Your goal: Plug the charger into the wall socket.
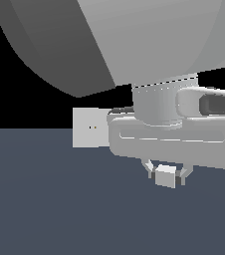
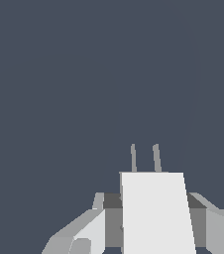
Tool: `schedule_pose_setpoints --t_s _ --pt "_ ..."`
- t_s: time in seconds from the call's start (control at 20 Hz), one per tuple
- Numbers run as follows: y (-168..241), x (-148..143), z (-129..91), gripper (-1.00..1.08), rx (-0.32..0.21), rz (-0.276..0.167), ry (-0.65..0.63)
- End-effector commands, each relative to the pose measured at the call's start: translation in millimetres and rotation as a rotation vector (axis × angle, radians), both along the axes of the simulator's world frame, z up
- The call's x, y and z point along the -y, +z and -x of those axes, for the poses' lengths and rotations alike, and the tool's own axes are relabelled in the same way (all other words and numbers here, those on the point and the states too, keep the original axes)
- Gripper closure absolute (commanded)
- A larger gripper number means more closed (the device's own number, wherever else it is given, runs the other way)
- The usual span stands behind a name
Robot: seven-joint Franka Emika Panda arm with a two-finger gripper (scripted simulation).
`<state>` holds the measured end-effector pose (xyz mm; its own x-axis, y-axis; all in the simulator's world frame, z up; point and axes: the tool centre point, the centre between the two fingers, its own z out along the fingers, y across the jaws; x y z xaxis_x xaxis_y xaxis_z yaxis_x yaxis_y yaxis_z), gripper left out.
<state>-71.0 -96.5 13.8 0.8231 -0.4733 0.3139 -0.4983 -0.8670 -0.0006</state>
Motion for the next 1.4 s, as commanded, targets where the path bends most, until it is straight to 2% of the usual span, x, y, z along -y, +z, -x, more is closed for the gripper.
schedule_pose_setpoints --t_s 0.0,0.3,0.75,1.05,1.35 --pt "3.5 -3.9 -3.0 1.08 0.001 0.001 0.026" --pt "19.4 -24.3 -15.0 1.08 0.003 0.004 0.158" --pt "53.4 -73.5 -30.6 1.08 0.005 0.008 0.444" --pt "72.2 -104.3 -32.0 1.08 0.005 0.007 0.609" --pt "82.4 -122.4 -29.8 1.08 0.003 0.004 0.704"
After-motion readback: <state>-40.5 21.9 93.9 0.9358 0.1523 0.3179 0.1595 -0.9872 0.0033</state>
